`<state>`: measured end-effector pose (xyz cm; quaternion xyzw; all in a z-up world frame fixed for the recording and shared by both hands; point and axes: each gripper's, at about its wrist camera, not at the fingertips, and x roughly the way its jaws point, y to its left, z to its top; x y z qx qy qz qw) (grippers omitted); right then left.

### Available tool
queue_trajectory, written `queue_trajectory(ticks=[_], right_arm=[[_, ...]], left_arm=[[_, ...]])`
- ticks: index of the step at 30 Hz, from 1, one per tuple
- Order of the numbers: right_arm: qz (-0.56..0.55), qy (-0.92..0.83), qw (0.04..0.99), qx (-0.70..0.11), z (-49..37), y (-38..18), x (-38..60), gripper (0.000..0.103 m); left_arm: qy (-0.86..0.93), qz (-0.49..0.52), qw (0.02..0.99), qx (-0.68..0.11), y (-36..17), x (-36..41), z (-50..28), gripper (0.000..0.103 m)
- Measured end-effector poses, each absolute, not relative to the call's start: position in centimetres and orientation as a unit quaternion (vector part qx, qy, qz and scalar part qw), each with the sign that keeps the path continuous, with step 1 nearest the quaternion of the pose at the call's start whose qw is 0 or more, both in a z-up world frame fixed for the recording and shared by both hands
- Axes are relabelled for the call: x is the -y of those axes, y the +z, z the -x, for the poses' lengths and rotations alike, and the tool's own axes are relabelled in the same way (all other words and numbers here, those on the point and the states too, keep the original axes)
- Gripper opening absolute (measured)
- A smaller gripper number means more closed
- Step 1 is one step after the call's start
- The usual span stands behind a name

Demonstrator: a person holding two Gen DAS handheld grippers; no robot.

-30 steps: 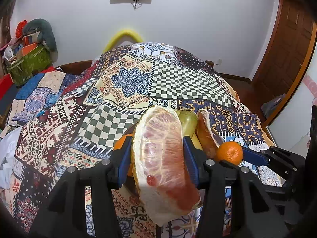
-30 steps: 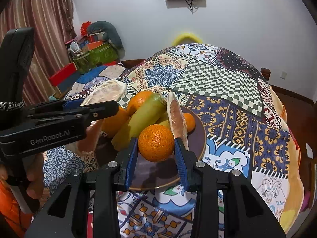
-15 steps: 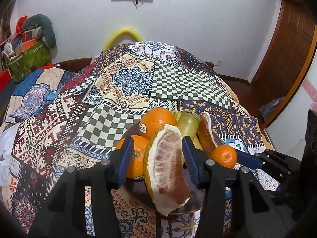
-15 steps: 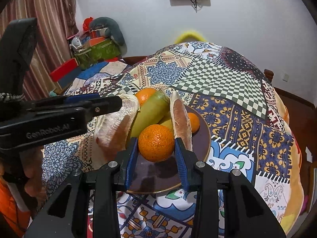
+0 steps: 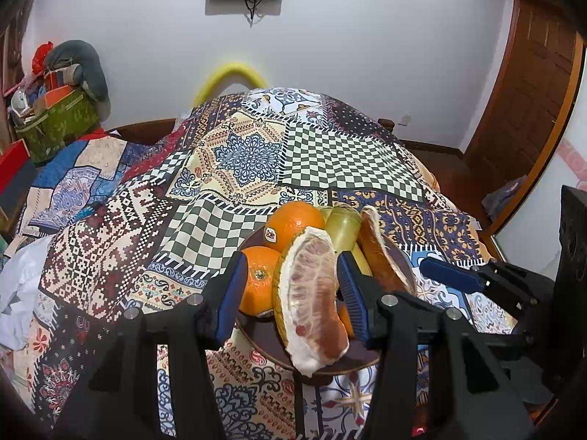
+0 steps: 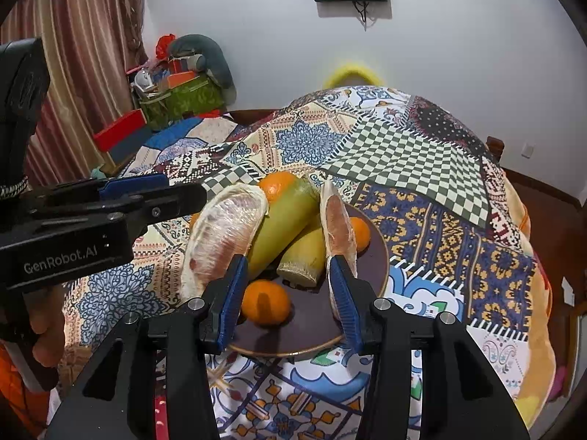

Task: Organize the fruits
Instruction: 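Carry the pomelo segment and tangerine to the plate and lower them, then open both tools to release the pomelo segment and tangerine on the plate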

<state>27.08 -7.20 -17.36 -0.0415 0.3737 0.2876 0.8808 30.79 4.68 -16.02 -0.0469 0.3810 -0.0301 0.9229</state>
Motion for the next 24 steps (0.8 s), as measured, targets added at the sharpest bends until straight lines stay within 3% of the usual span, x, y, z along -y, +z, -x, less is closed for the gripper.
queue_trajectory(ticks=[19,24], right_arm=[[0.038,0.270,0.899,-0.342,-21.4,-12.7,9.4,0.043],[0.042,0.268,0.899,-0.343,-19.8,-12.5,9.8,0.050]], left_arm=[[-0.021,0.021,0.937,-0.349,-11.4,-4.2,-21.8,0.050],[-0.019,0.027,0.936,-0.350,-10.9,-4.2,-19.5,0.052]])
